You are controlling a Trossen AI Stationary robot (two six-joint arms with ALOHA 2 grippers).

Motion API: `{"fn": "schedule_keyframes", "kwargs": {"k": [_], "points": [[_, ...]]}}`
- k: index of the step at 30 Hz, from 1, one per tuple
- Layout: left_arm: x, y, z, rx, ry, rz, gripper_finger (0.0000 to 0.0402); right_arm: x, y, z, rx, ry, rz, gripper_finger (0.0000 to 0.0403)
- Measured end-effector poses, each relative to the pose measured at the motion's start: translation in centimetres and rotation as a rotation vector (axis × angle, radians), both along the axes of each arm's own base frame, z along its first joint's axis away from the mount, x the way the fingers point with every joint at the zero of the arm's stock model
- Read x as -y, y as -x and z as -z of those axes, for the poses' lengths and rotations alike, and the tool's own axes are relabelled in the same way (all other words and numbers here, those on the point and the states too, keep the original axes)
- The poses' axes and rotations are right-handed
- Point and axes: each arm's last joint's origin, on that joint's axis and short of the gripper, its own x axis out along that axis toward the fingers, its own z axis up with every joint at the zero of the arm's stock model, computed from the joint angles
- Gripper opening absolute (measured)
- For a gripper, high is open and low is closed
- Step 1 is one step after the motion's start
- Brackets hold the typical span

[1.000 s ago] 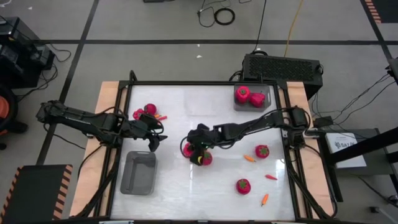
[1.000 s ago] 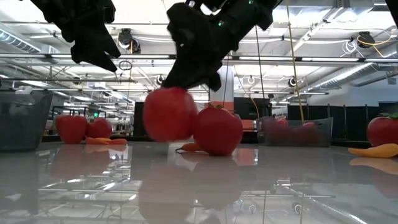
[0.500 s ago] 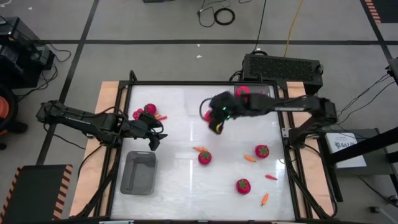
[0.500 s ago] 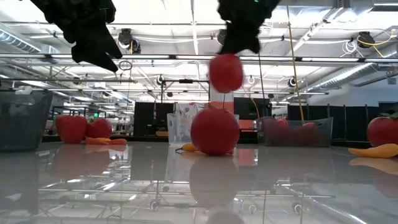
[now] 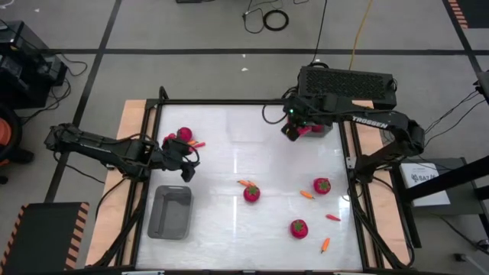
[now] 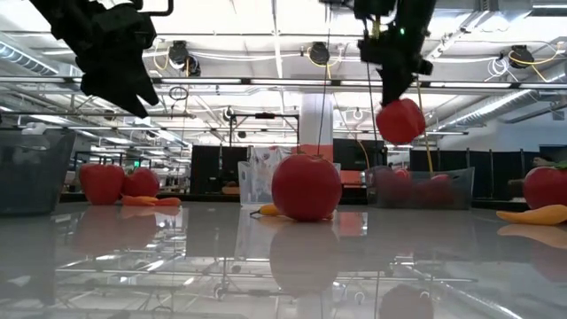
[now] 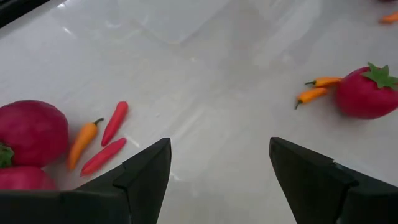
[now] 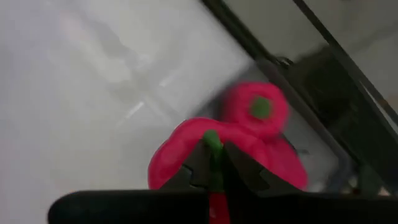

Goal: Sort produce into baskets
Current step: Put the red bell pepper into the top gray bin

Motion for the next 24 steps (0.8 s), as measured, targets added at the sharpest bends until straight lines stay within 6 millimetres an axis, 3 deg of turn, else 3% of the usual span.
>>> {"fn": "schedule_keyframes", "kwargs": {"k": [10, 15, 24], "points": [[0.0, 0.0, 0.0, 0.006, 0.027, -0.012, 0.0279, 3.8, 3.2, 6.0, -0.007, -0.063, 0.329, 0.0012], [0.0, 0.0, 0.0, 0.005, 0.029, -0.009, 0.0279, 4.2, 4.0, 6.8, 0.073, 0.027, 0.422, 0.0012], [0.1, 0.0, 0.0, 0.004, 0.031, -0.008, 0.0279, 4.0, 5.5, 5.9, 0.091, 0.195, 0.554, 0.0012]]}}
